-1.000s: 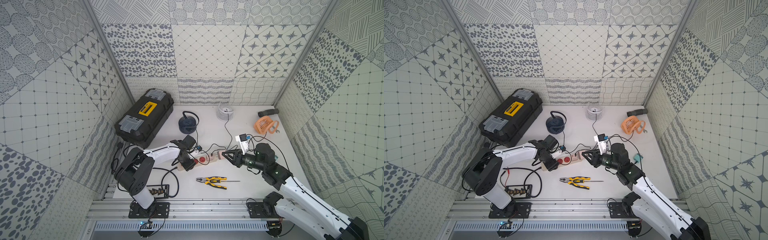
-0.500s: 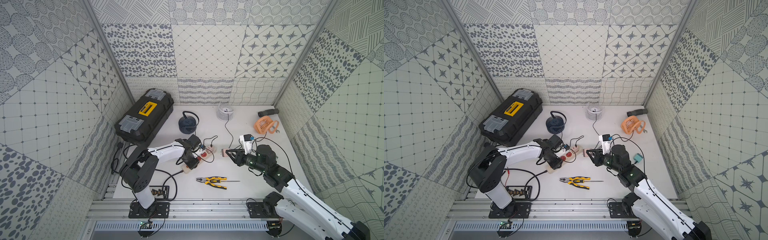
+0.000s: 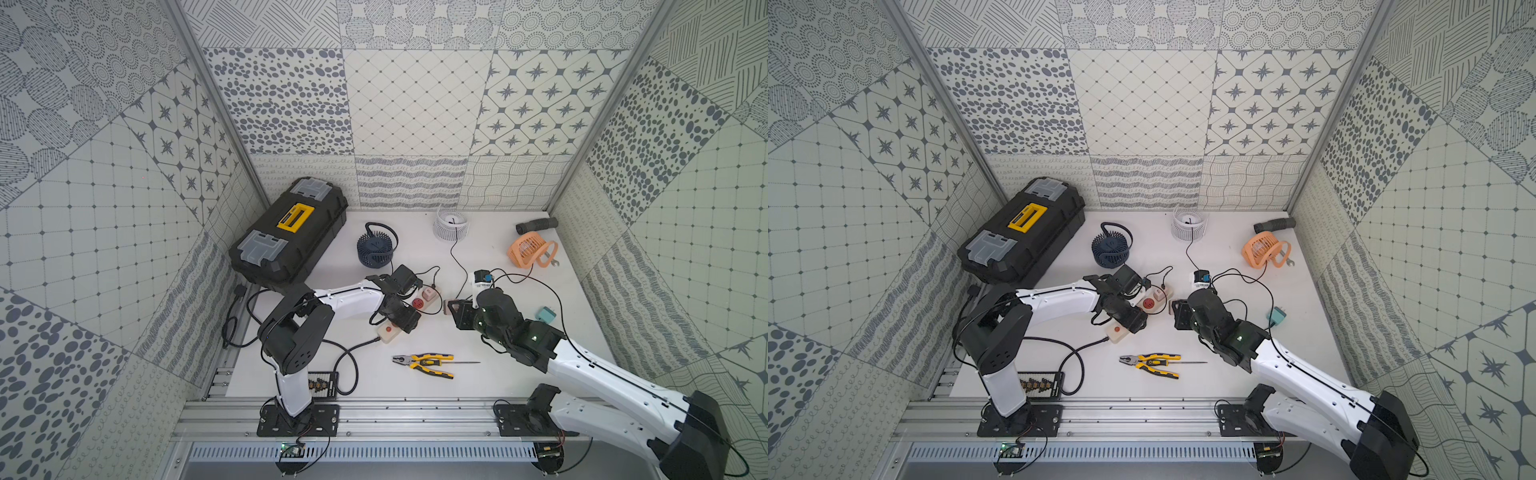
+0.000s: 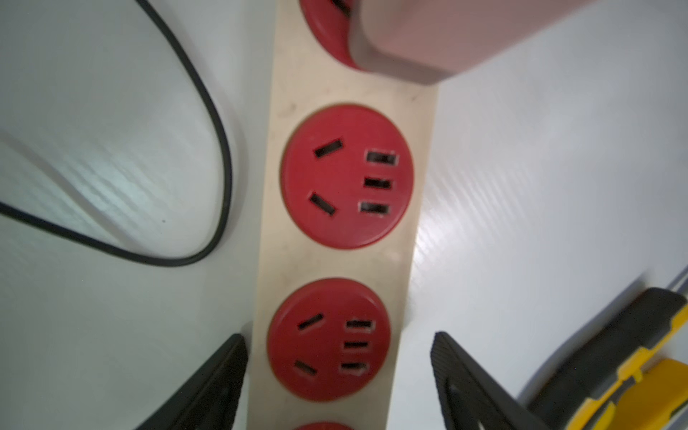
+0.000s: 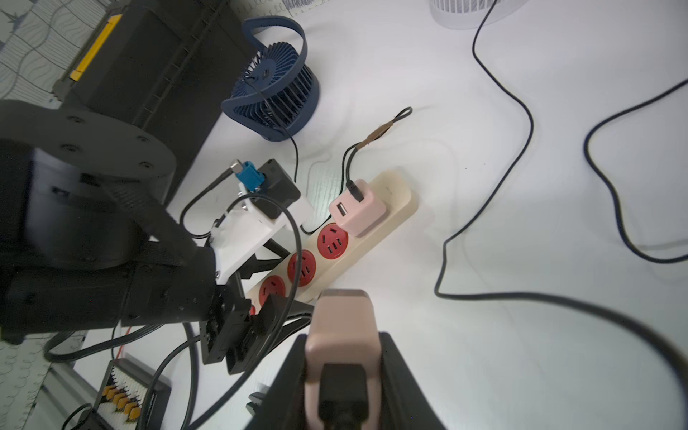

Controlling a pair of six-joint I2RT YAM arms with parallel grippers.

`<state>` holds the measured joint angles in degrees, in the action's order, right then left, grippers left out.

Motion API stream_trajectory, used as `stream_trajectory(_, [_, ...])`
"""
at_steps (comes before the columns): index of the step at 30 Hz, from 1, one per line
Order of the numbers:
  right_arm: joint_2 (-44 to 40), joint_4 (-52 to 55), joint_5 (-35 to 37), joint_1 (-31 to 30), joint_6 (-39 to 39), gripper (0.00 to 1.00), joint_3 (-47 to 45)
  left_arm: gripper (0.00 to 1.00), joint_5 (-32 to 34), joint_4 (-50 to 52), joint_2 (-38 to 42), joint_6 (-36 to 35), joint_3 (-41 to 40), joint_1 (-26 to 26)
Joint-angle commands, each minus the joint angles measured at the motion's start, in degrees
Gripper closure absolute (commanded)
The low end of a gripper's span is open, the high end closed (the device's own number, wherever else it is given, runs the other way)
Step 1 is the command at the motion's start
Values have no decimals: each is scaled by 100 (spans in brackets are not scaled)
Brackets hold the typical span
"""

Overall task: Plug the desk fan into the power strip
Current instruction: Adjust the socket at the center of the board.

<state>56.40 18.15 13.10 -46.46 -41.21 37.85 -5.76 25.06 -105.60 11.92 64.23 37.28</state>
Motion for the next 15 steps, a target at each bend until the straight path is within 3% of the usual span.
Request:
stream_trajectory(1, [204, -74, 513, -187, -305, 82, 299, 16, -334, -245, 280, 439, -288, -12])
stream_trajectory(8, [518, -105, 932, -560, -810, 81, 367, 15, -381, -191, 1033, 460, -1099, -275])
stream_trajectory(15, [784, -123, 1037, -752, -898, 81, 529, 16, -772, -119, 1191, 601, -1367, -423])
